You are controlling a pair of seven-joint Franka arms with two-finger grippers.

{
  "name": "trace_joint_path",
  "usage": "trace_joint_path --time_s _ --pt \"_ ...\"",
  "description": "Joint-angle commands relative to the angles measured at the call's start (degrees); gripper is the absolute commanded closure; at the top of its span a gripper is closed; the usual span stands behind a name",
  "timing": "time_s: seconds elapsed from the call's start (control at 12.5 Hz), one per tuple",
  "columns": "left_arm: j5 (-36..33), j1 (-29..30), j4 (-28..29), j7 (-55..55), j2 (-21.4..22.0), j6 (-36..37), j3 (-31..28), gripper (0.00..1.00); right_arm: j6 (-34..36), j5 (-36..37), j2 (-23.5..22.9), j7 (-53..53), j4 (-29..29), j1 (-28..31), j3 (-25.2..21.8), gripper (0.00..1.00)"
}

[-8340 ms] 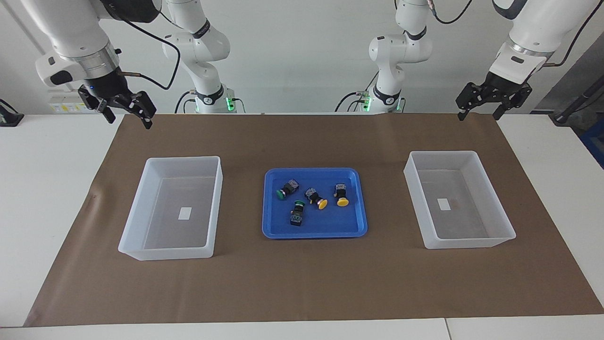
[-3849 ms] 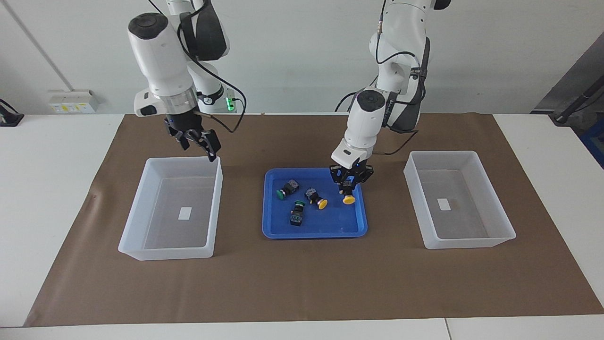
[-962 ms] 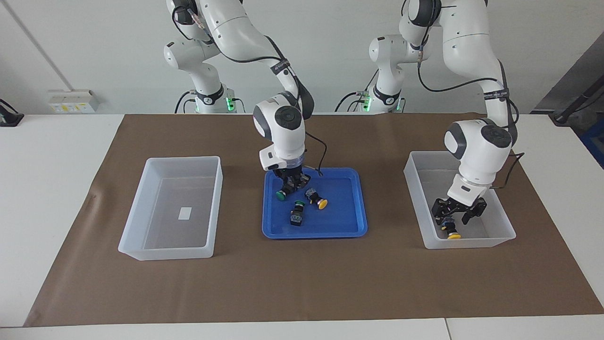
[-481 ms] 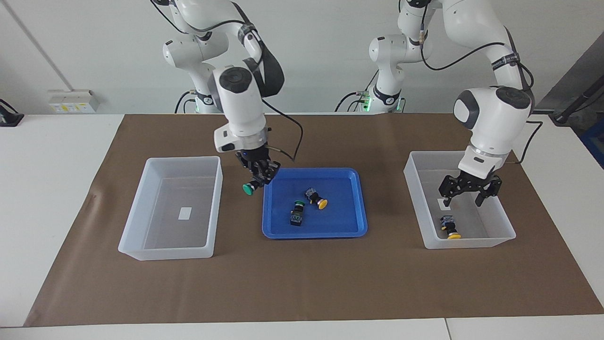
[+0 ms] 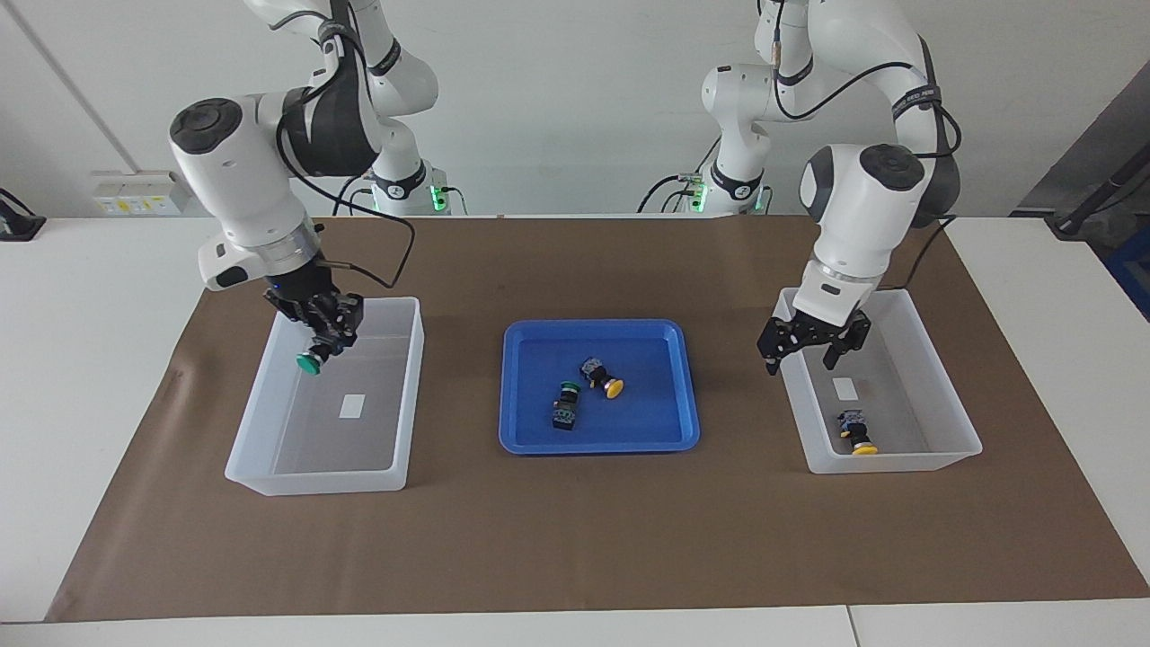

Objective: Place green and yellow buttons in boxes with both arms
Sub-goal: 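Release the green button in the box while the left gripper reaches the tray, then grasp a second yellow button while the right gripper returns to the tray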

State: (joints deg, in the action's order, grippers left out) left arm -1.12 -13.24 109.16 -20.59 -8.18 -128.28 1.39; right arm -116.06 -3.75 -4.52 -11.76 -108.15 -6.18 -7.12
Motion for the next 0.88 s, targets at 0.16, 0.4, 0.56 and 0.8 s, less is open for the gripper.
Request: trace_joint_path --time_s 0.16,0.4,0.56,0.8 --pt "-0.64 -10.38 2.2 -23.21 -0.34 -1.79 -0.78 0.0 -12.95 -0.38 -4.08 7.19 -8.29 3.89 1.06 1.0" --pt "-0.64 -15.84 2.11 -33.79 -4.02 -5.05 -0.78 0.0 -16.74 -0.82 -5.84 6.67 -10.67 4.07 1.14 1.0" --pt "-0.46 -18.74 0.71 -38.45 -7.44 -6.36 -0.78 0.0 -16.92 -2.82 -6.55 6.67 -10.76 4.07 1.14 1.0" --pt "-0.2 -22.7 -0.7 -44.26 -12.12 -11.55 -0.78 0.02 -19.9 -3.54 -7.87 6.76 -11.73 3.98 1.14 0.22"
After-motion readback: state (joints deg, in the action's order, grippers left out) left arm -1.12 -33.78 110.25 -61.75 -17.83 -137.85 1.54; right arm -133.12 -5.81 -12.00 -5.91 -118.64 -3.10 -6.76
